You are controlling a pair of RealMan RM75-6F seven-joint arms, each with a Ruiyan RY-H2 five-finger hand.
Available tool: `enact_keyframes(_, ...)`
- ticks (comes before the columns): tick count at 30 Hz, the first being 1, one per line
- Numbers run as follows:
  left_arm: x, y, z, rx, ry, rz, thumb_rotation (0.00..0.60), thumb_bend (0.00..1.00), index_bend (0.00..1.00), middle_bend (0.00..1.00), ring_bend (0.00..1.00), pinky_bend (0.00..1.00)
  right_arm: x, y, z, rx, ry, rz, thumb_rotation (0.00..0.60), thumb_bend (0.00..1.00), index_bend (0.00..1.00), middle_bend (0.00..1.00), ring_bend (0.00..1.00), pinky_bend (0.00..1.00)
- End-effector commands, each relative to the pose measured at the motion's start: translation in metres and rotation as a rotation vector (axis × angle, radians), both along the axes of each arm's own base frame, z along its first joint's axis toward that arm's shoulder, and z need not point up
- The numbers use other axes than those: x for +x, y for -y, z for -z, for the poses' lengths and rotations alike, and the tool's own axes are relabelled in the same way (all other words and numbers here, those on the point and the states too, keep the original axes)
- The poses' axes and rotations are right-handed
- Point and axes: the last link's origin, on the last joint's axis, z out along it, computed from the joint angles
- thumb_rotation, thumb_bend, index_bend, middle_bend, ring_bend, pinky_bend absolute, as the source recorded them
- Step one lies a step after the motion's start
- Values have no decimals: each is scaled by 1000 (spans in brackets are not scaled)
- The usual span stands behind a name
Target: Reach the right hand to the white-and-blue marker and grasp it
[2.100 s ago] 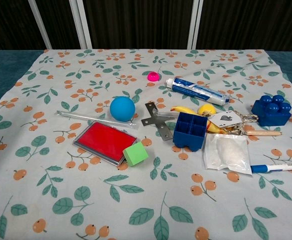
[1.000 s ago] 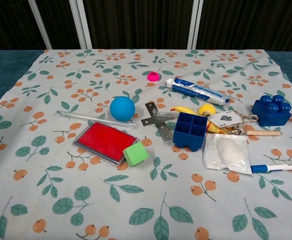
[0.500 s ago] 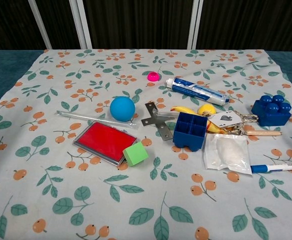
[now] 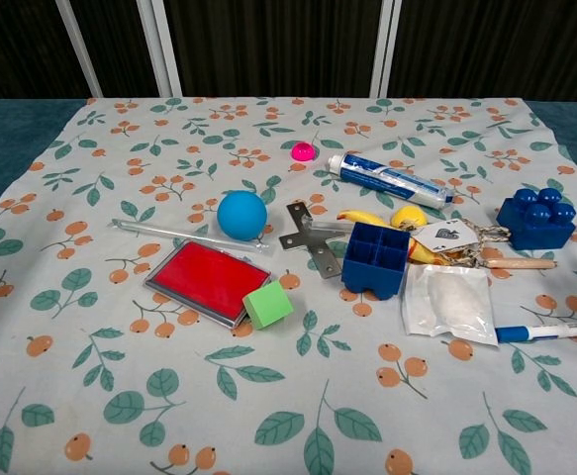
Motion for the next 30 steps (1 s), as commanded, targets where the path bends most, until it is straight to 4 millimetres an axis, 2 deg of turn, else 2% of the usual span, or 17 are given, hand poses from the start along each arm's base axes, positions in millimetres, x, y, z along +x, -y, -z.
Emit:
enact_keyframes(1, 0, 0, 0, 2, 0, -1, 600, 524, 87, 0, 23, 39, -1, -2, 13, -15, 6, -14, 600, 235, 358, 337, 106, 244)
enact_keyframes(12, -1, 0, 0, -1, -2, -5, 600, 524, 87, 0, 23, 39, 2, -2, 32, -27, 24, -67, 600, 262, 401, 371, 116, 244)
enact_keyframes(30, -1, -1, 0, -3, -4, -9, 600, 524, 87, 0, 23, 39, 9, 1, 47, -10, 28, -96, 600, 335, 473, 419, 137, 244)
